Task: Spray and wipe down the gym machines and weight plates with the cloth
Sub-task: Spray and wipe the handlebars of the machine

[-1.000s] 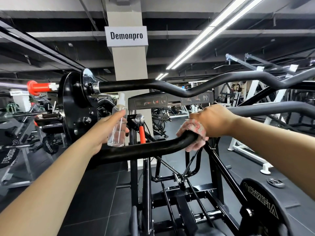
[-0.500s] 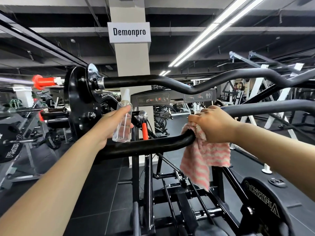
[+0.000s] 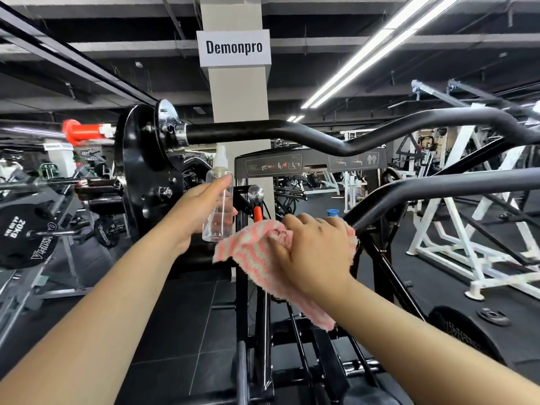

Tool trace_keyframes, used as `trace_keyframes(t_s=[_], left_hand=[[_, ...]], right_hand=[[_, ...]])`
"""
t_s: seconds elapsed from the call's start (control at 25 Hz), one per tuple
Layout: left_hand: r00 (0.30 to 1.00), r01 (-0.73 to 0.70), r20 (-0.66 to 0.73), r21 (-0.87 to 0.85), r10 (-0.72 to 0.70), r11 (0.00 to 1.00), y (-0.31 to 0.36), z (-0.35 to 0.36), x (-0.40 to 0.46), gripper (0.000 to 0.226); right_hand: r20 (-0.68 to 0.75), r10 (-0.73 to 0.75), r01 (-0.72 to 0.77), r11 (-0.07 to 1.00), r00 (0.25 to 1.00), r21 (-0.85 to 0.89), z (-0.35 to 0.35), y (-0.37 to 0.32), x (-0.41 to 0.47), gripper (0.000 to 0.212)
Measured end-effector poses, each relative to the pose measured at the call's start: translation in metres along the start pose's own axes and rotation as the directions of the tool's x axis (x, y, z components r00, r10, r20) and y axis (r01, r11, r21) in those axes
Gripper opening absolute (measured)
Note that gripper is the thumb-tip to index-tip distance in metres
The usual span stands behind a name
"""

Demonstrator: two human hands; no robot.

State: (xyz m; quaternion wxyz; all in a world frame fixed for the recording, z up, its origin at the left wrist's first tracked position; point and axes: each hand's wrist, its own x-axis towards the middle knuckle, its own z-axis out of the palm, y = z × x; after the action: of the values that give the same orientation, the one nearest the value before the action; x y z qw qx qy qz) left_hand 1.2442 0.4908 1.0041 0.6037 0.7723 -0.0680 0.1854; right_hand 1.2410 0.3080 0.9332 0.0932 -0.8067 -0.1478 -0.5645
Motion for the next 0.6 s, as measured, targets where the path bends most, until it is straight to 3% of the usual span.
trace_keyframes(t_s=[0.2, 0.32, 0.4, 0.44, 0.52, 0.56, 0.6], left_hand=[[1.000, -0.005, 0.007, -0.038, 0.005, 0.999, 0.000, -0.001, -0.001, 0.031], [0.994, -0.076, -0.087, -0.052, 0.072, 0.996, 0.002, 0.001, -0.005, 0.028], [0.979, -0.141, -0.159, -0.066, 0.129, 0.988, 0.002, 0.004, -0.007, 0.024], [0.974, -0.158, -0.174, -0.053, 0.147, 0.986, 0.001, 0.004, -0.008, 0.023], [0.971, -0.176, -0.157, 0.028, 0.178, 0.984, -0.002, 0.003, -0.007, 0.024], [0.973, -0.178, -0.140, 0.060, 0.185, 0.982, -0.003, 0.002, -0.006, 0.025], [0.976, -0.173, -0.124, 0.077, 0.182, 0.982, -0.003, 0.001, -0.006, 0.027]], right_hand=[[-0.076, -0.069, 0.074, 0.995, 0.995, 0.060, 0.009, -0.046, -0.009, 0.031], [-0.158, -0.113, 0.137, 0.979, 0.981, 0.150, 0.023, -0.070, -0.017, 0.043], [-0.166, -0.241, 0.267, 0.951, 0.956, 0.158, 0.035, -0.073, -0.028, 0.048], [-0.143, -0.358, 0.376, 0.918, 0.923, 0.128, 0.039, -0.069, -0.035, 0.050], [-0.039, -0.628, 0.629, 0.777, 0.778, 0.037, 0.049, -0.046, -0.050, 0.051], [0.016, -0.696, 0.695, 0.718, 0.718, 0.045, 0.050, -0.031, -0.053, 0.051], [0.014, -0.709, 0.706, 0.704, 0.705, 0.083, 0.051, -0.016, -0.056, 0.051]])
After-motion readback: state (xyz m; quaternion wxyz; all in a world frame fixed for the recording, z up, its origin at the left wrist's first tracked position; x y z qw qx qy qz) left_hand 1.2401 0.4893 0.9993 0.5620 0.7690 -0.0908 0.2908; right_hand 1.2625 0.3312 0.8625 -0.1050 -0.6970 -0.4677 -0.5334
